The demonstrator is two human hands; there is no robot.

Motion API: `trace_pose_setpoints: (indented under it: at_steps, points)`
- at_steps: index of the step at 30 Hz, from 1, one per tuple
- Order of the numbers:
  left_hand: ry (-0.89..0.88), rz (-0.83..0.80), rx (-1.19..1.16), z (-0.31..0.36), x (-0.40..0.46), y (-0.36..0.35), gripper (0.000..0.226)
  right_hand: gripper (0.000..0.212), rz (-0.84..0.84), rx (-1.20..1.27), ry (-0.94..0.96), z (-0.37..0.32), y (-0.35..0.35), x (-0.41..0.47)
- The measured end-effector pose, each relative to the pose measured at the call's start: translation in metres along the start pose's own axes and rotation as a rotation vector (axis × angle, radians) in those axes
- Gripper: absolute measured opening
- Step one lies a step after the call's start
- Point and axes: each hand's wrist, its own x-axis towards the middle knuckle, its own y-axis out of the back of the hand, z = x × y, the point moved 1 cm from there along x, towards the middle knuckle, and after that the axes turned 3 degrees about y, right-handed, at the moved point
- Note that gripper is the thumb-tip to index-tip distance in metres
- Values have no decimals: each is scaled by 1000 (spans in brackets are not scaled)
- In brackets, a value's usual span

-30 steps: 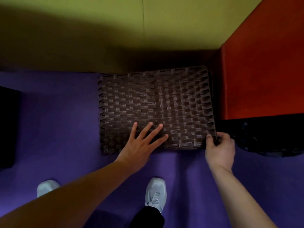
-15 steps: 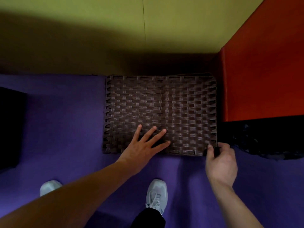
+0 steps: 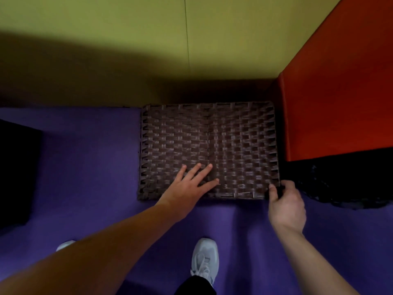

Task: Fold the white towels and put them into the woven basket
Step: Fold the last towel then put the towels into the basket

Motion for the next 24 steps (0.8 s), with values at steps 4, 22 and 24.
trace_pose_setpoints:
  at_steps: [4, 22, 24]
  points:
    - [74, -62, -3, -3, 5, 19, 90, 50, 32, -64, 9, -12, 7, 10]
    - [854, 56, -615, -51, -25, 13, 69, 80, -336, -135, 145, -31, 4, 41]
    - [877, 86, -658, -50, -26, 7, 70, 77, -317, -106, 167, -31, 1, 42]
